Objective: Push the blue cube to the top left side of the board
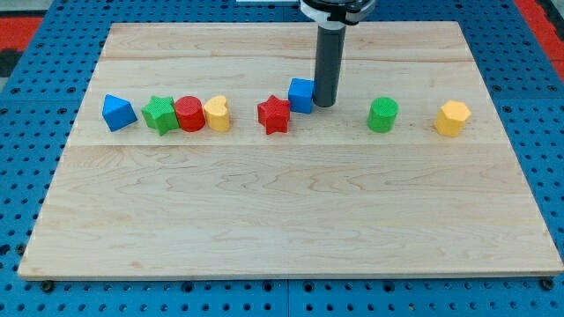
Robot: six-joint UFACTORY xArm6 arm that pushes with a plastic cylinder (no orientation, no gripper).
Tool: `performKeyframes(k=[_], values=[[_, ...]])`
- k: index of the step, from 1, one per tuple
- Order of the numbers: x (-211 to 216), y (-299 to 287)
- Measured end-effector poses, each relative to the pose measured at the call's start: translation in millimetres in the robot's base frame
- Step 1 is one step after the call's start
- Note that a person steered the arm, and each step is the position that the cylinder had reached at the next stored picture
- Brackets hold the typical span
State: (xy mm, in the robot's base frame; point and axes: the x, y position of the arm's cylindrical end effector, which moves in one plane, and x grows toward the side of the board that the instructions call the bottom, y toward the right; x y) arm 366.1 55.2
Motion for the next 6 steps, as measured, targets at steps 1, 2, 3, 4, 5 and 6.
performKeyframes(k=[1,2,3,4,5,6], values=[[16,0],[24,-10],[31,-35],[7,-57],[-15,-19],[-15,4]])
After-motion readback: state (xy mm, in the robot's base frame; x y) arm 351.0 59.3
